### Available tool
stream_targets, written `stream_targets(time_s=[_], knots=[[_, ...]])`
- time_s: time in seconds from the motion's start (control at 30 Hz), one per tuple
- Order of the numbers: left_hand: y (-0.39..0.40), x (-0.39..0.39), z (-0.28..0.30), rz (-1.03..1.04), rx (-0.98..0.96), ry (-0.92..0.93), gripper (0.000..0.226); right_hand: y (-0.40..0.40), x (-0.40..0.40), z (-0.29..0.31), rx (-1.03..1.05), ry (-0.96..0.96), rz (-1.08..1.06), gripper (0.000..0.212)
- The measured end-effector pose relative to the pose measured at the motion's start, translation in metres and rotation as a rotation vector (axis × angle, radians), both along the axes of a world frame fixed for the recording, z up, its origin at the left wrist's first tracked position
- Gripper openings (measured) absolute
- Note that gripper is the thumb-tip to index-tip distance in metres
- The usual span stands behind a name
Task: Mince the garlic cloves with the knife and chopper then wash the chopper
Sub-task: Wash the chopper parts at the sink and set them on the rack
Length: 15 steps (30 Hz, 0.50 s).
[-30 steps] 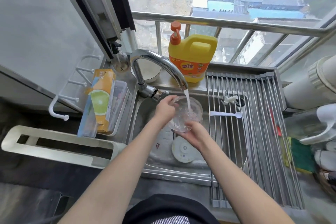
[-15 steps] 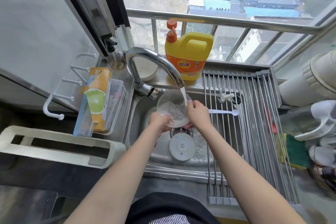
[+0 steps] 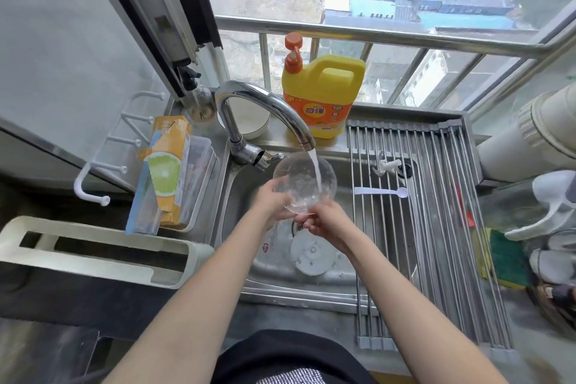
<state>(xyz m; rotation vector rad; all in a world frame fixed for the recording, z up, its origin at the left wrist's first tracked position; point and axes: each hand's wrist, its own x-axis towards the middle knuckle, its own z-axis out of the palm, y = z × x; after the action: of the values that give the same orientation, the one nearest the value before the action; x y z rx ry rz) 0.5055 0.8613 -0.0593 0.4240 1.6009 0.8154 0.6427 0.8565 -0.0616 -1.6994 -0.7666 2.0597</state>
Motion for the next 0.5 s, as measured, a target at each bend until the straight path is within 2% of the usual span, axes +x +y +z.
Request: stream_targets(time_s=[0.1, 0.23, 0.27, 0.33, 0.4, 0.47, 0.5], knots=[[0.000, 0.001, -0.003, -0.015, -0.051, 0.007, 0.061, 0.001, -0.001, 0.011, 0.119, -0.155, 0.114, 0.042], [0.002, 0.002, -0.001, -0.074, -0.078, 0.067, 0.036, 0.008, 0.002, 0.011, 0.455, -0.573, 0.125, 0.045], [0.002, 0.002, 0.002, -0.124, -0.071, 0.140, 0.027, 0.011, 0.002, 0.010, 0.521, -0.632, 0.104, 0.046], [0.005, 0.000, 0.005, -0.280, -0.015, 0.469, 0.018, 0.017, 0.003, 0.007, 0.540, -0.699, 0.050, 0.040], [0.010, -0.006, 0.006, -0.490, 0.019, 0.824, 0.032, 0.023, 0.007, 0.007, 0.493, -0.766, 0.139, 0.023], [0.013, -0.011, 0.011, -0.604, -0.018, 0.908, 0.047, 0.025, 0.012, 0.007, 0.361, -0.714, 0.289, 0.020], [0.016, -0.013, 0.013, -0.636, -0.056, 0.906, 0.053, 0.024, 0.013, 0.007, 0.261, -0.608, 0.301, 0.023]])
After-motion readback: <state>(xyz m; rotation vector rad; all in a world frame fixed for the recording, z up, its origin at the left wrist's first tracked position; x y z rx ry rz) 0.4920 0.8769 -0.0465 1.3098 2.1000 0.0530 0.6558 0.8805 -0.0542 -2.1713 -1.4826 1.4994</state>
